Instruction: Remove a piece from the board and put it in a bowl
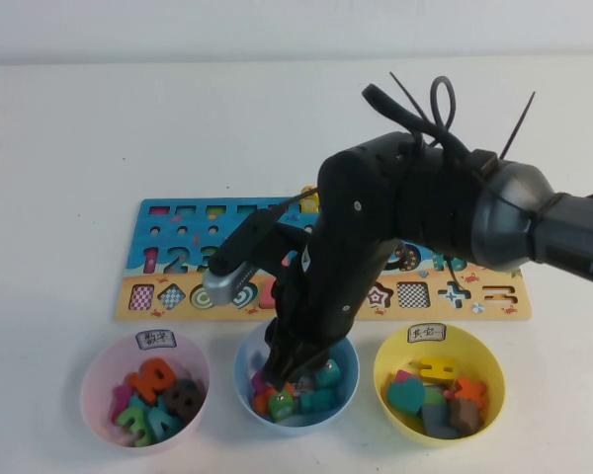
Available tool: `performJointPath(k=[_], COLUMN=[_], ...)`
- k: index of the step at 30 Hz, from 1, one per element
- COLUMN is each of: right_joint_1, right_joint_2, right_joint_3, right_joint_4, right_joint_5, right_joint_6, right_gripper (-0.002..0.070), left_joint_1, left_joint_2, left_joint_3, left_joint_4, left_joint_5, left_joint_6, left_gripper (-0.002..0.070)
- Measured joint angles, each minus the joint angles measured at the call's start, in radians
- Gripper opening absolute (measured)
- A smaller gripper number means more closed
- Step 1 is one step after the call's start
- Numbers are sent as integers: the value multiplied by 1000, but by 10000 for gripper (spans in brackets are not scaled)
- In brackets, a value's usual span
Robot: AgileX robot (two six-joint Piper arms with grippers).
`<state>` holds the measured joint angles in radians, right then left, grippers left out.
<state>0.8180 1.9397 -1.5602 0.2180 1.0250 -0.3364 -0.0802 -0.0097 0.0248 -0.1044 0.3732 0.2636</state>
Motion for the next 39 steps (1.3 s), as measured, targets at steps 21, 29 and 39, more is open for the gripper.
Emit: performJointPath(k=[21, 29, 39], right_joint_1=[-2, -7, -8], right_joint_2=[45, 49, 77], right_joint_3=[0, 0, -4], right_joint_4=[6, -2, -3], right_joint_5=[-58, -62, -68], right_joint_6=[-2, -2, -2], right_gripper=[198, 198, 197], left_joint_1=[0, 0, 0], left_joint_2=[0, 0, 0], left_joint_3=[0, 0, 0], left_joint_4=[0, 0, 0], left_joint_5=[0, 0, 0], left_joint_6=[0, 0, 0], left_gripper=[-1, -1, -1])
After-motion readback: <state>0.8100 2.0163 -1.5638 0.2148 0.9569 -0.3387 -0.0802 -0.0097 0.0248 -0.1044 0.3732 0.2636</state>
